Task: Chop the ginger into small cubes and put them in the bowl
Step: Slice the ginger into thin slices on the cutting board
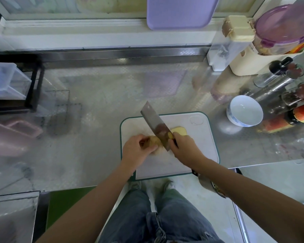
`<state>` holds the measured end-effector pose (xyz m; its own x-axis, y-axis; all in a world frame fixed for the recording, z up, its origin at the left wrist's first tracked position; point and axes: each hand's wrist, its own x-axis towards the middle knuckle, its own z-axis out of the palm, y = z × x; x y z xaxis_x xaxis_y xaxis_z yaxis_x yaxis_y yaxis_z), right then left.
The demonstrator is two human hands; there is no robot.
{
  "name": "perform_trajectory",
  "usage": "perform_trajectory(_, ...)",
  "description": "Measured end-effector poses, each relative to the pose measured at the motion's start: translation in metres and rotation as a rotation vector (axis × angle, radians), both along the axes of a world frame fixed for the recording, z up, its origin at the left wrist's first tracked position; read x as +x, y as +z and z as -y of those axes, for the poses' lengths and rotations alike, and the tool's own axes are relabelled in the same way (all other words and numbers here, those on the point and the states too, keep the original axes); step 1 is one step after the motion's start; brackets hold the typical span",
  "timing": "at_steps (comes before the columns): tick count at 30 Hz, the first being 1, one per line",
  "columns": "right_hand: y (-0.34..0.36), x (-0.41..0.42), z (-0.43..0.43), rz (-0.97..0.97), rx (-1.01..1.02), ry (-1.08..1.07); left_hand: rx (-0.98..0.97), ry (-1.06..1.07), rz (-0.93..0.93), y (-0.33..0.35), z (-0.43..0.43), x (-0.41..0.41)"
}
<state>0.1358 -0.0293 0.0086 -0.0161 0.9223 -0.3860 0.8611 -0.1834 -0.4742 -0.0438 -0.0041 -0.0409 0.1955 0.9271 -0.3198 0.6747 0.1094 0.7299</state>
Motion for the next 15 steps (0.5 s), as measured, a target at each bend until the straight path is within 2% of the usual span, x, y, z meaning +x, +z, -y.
perform_trajectory(6,0.042,0.001,-0.004,0.084,-0.032,0.109,-0.127,0.16,0.126,-0.008,-0.002,0.0)
perform_trajectory(10,0.046,-0.002,0.004,0.172,-0.051,0.245,-0.177,0.209,0.139,-0.014,-0.004,0.001)
perform_trajectory(15,0.042,-0.001,0.015,0.135,-0.071,0.143,-0.192,0.23,0.129,-0.018,-0.005,0.001)
